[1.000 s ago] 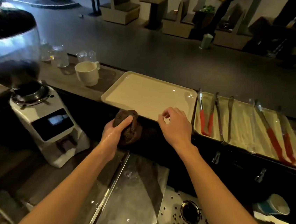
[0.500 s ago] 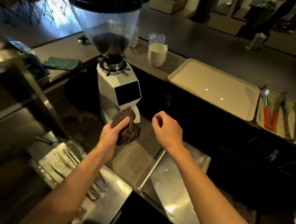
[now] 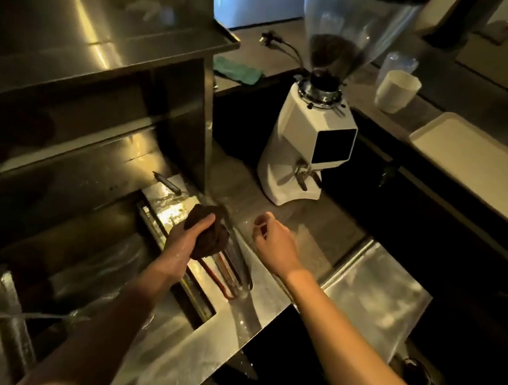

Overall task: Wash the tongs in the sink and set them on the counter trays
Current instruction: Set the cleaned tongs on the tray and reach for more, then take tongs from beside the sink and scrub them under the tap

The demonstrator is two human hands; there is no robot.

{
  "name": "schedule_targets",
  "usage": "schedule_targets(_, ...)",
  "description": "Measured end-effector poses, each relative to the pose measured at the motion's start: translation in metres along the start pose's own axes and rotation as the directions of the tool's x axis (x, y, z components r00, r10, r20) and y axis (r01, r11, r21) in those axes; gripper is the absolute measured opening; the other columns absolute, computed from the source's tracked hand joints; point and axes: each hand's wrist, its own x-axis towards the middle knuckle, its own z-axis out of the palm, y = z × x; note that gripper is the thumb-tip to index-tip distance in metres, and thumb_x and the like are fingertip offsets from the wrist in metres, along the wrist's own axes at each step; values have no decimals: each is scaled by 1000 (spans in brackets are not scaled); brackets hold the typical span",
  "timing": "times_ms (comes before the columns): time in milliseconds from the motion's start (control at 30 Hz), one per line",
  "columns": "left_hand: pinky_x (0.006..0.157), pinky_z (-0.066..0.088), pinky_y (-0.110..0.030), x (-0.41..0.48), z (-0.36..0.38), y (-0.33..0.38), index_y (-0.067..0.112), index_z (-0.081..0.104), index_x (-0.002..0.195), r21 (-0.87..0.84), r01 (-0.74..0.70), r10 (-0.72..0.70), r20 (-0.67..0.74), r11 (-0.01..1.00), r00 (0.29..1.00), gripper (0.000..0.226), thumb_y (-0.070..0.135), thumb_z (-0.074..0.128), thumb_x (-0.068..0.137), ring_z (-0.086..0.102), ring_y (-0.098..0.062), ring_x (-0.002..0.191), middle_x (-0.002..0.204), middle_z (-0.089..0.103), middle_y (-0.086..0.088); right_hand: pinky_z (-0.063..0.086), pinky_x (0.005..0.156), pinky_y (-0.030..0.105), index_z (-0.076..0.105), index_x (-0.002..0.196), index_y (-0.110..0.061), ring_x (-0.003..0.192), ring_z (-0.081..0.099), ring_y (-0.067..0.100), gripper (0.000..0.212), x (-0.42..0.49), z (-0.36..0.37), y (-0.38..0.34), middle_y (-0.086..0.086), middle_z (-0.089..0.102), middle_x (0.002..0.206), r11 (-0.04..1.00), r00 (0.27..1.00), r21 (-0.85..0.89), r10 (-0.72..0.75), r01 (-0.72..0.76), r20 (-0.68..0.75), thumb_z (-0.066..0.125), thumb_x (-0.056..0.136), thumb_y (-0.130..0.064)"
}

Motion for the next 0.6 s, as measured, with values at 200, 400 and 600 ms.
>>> schedule_targets(200,104,48,-45,-12,-53,-23,12,72,116,-20,-5,5,3,1000,1000,51,36,84,73,68,-27,106,112,73,-12,51,82,38,54,118,-20,102,64,31,25,8,46,-3,11,65,115,990,986,-139,18,5,166,49,99,-35)
schedule_targets(400,96,53,-53,-4,-71,-48,10,73,108,-108,29,-47,-163,994,986,44,14,88,67,69,-38,107,112,73,-17,47,95,40,52,128,-16,114,59,36,43,29,93,8,15,55,129,953,937,-304,110,-5,330,53,96,-43)
schedule_targets(600,77,59,-39,-6,-76,-62,5,63,119,-167,19,-33,-83,986,996,27,10,65,92,73,-27,87,97,73,-13,44,98,39,50,132,-12,127,51,35,46,44,124,16,20,45,142,908,920,-409,78,94,384,51,98,-43)
